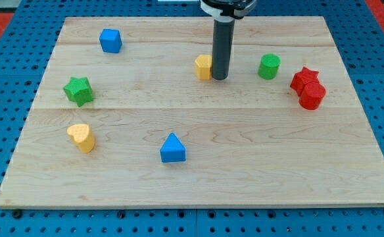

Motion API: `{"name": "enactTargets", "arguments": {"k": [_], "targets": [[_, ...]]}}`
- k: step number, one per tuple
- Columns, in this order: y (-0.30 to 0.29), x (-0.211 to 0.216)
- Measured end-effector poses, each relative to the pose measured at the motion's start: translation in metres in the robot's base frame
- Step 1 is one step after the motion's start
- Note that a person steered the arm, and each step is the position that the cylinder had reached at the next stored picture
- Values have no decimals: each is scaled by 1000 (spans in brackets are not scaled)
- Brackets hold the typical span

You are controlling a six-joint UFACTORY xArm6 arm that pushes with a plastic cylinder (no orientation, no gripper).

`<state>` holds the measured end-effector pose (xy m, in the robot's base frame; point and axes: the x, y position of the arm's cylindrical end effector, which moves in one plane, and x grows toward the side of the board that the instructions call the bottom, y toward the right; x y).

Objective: Move the yellow hexagon near the green star

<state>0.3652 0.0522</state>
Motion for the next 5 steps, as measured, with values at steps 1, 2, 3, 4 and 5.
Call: {"name": "enactTargets", "arguments": {"k": [1,2,3,4,5], "targets": [[12,-23],[-51,-24],[-155,-23],[-223,-23],[-291,-17]]}}
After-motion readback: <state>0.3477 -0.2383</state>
